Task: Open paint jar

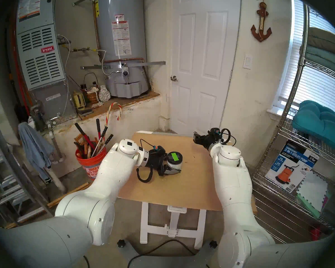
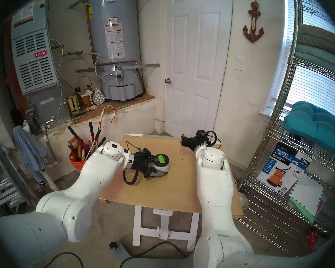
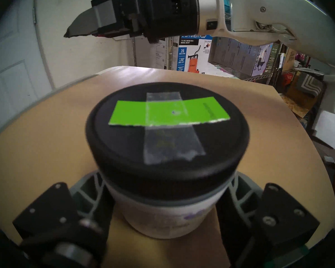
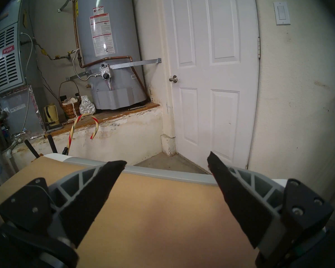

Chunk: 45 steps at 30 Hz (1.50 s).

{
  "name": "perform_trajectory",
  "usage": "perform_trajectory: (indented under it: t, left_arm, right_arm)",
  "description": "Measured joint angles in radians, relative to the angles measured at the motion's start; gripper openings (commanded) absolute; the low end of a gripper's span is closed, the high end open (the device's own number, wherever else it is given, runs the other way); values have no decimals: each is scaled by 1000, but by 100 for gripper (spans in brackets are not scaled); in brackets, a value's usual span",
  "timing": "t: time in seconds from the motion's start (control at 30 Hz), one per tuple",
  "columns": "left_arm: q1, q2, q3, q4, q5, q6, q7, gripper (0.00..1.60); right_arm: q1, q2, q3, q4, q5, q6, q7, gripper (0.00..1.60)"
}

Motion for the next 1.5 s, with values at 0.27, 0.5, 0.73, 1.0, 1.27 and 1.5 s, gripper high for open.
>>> perform_trajectory:
  t: [0.27,0.5,0.73,1.0,1.27,1.5]
  left_arm:
    - [-58,2,19,79,12,-35,-18,0]
    - [-86,2,18,126,15,-61,-24,0]
    - [-100,2,2,165,8,-90,-7,0]
    - [-110,3,-5,190,4,-113,7,0]
    - [-125,3,-6,220,3,-134,9,0]
    - [-138,3,-7,241,3,-144,-3,0]
  right_arm:
    - [0,0,0,0,0,0,0,160]
    - [0,0,0,0,0,0,0,160]
    - [0,0,0,0,0,0,0,160]
    - [0,0,0,0,0,0,0,160]
    - [0,0,0,0,0,0,0,160]
    - [0,0,0,0,0,0,0,160]
